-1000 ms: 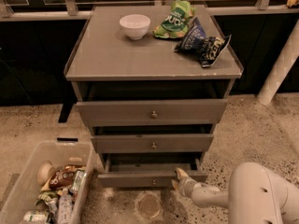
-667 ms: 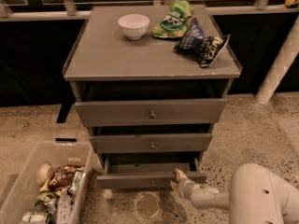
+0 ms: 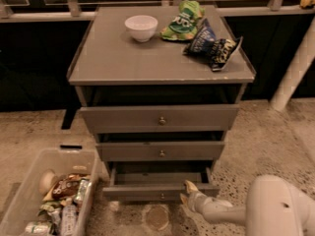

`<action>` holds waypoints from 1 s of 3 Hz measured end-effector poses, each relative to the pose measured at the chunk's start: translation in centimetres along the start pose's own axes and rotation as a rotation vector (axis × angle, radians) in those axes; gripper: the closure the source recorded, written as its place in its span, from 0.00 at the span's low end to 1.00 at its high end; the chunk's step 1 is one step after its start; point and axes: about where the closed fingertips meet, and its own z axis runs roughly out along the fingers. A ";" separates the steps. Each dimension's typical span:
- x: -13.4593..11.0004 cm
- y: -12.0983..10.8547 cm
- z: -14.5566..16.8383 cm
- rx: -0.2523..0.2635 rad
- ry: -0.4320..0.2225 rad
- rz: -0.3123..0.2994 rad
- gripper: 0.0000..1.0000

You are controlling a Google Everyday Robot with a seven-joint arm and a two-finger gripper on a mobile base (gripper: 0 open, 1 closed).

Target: Open bottom drawer

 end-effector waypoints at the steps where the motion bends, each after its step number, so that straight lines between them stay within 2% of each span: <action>1: -0.3 -0.2 -0.4 0.000 0.000 0.000 1.00; 2: -0.5 1.4 -0.7 -0.025 -0.008 0.024 1.00; 3: -0.8 1.2 -1.0 -0.025 -0.008 0.024 1.00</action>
Offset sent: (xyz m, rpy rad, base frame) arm -0.3497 -0.0012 -0.2208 0.2585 0.1586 0.2813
